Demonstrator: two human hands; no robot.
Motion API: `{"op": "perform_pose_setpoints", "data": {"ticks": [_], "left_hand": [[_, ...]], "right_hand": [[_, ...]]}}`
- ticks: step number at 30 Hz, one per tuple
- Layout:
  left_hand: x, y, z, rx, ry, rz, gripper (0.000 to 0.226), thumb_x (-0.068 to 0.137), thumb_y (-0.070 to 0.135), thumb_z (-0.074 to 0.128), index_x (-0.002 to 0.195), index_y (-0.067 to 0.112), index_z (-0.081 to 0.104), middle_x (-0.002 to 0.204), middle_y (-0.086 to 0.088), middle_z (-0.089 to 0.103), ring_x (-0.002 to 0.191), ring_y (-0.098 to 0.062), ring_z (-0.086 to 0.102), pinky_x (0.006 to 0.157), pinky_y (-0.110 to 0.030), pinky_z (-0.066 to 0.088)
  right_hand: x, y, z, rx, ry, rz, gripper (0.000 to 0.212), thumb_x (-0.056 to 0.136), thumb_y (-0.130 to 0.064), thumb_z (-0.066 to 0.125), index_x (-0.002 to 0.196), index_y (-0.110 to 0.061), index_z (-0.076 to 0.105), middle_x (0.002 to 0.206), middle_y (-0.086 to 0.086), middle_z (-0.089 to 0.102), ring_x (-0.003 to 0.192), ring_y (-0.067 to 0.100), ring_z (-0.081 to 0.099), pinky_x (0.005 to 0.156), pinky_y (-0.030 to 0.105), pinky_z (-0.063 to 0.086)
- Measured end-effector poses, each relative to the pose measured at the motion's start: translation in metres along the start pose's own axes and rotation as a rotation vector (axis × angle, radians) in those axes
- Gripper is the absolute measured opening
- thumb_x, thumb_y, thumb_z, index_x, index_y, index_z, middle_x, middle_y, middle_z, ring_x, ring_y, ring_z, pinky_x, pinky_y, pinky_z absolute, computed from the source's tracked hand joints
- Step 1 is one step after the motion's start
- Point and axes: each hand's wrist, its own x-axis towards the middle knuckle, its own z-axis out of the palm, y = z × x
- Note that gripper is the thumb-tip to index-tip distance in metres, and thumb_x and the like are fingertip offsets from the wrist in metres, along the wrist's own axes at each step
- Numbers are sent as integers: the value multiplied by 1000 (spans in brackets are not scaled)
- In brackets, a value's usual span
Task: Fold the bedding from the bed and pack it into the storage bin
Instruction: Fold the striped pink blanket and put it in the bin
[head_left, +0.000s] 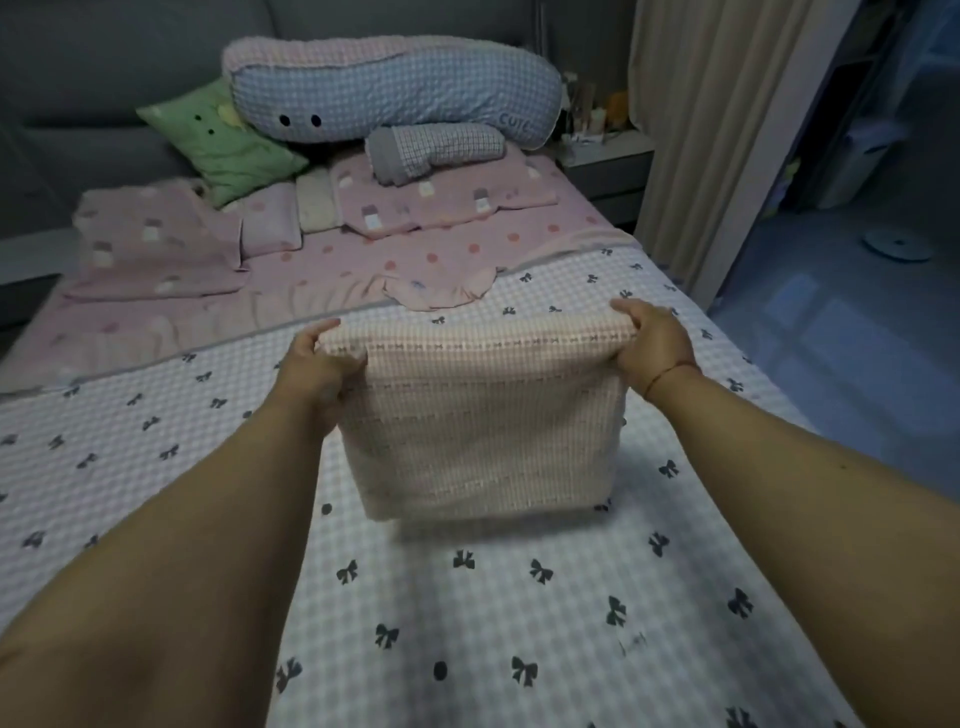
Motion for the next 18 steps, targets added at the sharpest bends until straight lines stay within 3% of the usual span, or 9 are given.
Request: {"op": "perform_pose_setpoints", "data": {"ticks": [4, 6, 8, 10, 12, 14, 16, 18], "left_hand": [[1, 26, 7, -123, -35, 67, 20, 87, 4, 59, 91, 23, 59, 98, -2, 60, 87, -22, 58, 70, -33, 46], [-3, 15, 4, -101, 10, 70, 7, 82, 18, 66, 85, 22, 61, 95, -3, 64, 95, -25, 58, 79, -36, 46], [-10, -17, -5, -72, 71, -22, 19, 75, 27, 73, 90, 18, 66, 101, -3, 65, 107, -26, 57, 93, -41, 44], [-28, -59, -14, -67, 98, -220, 41, 74, 36, 77, 102, 8, 65, 107, -5, 66, 107, -28, 58, 96, -40, 45], [-50, -107, -25, 19, 57, -462, 70, 68, 48, 79, 116, 1, 59, 116, -10, 64, 104, -30, 60, 93, -43, 49], [-76, -150, -35, 157, 39, -631, 71, 75, 44, 76, 122, -5, 55, 118, -15, 62, 99, -31, 60, 86, -41, 50], [-103, -186, -39, 339, 9, -739, 66, 81, 38, 72, 124, -8, 53, 116, -18, 61, 92, -28, 59, 81, -36, 45], [-121, -209, -40, 458, -33, -799, 65, 82, 36, 72, 126, -9, 54, 117, -20, 62, 89, -25, 59, 73, -33, 42]], "right_hand": [[12, -19, -14, 248, 63, 31, 56, 80, -3, 56, 135, -12, 50, 141, 8, 45, 129, 22, 43, 99, 16, 30], [5, -18, -13, 404, 86, 149, 48, 80, -15, 55, 128, -11, 57, 134, 6, 52, 122, 20, 48, 95, 20, 35], [-8, -4, -4, 437, 107, 324, 38, 83, -27, 54, 116, -11, 62, 116, 7, 59, 102, 20, 52, 80, 23, 38], [-26, 21, 11, 294, 9, 498, 39, 80, -40, 54, 106, -12, 60, 103, 10, 56, 89, 21, 51, 63, 25, 35], [-50, 50, 30, 149, -186, 683, 56, 86, -43, 54, 124, -2, 54, 121, 20, 54, 105, 31, 55, 75, 28, 44], [-77, 77, 49, 51, -440, 833, 71, 93, -45, 48, 142, 5, 33, 147, 20, 36, 130, 36, 41, 103, 37, 40], [-104, 104, 67, -185, -675, 834, 64, 98, -39, 41, 144, 4, 30, 150, 20, 30, 136, 35, 35, 112, 40, 33], [-122, 119, 78, -426, -809, 705, 48, 100, -26, 38, 138, 5, 40, 144, 21, 41, 133, 33, 41, 111, 39, 35]]}}
